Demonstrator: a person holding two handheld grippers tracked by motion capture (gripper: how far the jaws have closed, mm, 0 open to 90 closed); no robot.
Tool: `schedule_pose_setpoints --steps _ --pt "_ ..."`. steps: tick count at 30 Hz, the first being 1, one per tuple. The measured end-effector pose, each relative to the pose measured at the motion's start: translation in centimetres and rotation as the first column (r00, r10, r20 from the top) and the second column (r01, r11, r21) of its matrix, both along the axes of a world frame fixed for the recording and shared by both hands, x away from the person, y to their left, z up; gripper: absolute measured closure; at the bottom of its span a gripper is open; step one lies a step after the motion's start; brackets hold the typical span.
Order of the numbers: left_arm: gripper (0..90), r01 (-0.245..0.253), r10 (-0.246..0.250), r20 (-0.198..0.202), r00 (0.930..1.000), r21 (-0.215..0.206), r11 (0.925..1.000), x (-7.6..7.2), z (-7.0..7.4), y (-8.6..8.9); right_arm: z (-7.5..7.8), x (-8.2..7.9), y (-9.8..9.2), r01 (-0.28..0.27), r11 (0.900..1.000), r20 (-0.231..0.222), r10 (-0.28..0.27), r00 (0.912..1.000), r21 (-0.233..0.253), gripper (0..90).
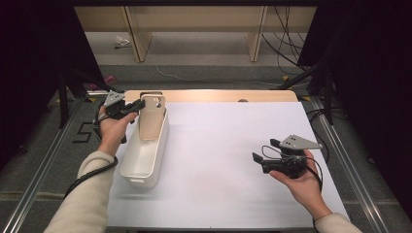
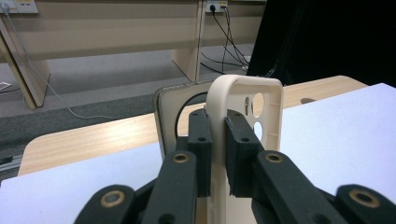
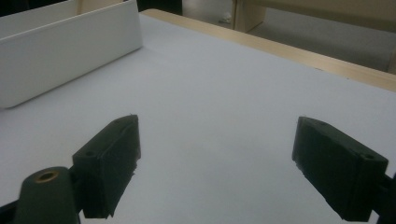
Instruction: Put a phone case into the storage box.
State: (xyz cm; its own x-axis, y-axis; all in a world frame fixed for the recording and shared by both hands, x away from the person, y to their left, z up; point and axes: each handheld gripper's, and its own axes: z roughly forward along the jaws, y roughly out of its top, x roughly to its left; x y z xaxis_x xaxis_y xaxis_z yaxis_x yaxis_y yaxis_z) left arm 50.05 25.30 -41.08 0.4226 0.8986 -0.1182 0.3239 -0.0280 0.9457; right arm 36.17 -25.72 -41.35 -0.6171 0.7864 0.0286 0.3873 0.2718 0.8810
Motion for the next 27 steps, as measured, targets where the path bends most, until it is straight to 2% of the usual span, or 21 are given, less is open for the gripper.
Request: schedule_pose_setpoints --steps 22,27 --pt "81.1 -0.015 0.015 -0.016 0.9998 -0.002 0.9999 0.26 -0.55 0.29 0.01 0.00 -0.02 0.001 1.000 0.002 -0.001 1.0000 0.000 16.1" --pt "80.2 -0.018 0.018 -0.021 0.9996 0.011 0.9998 0.38 -0.54 0.37 0.01 -0.02 0.00 0.000 1.000 0.001 0.000 1.0000 0.000 16.1"
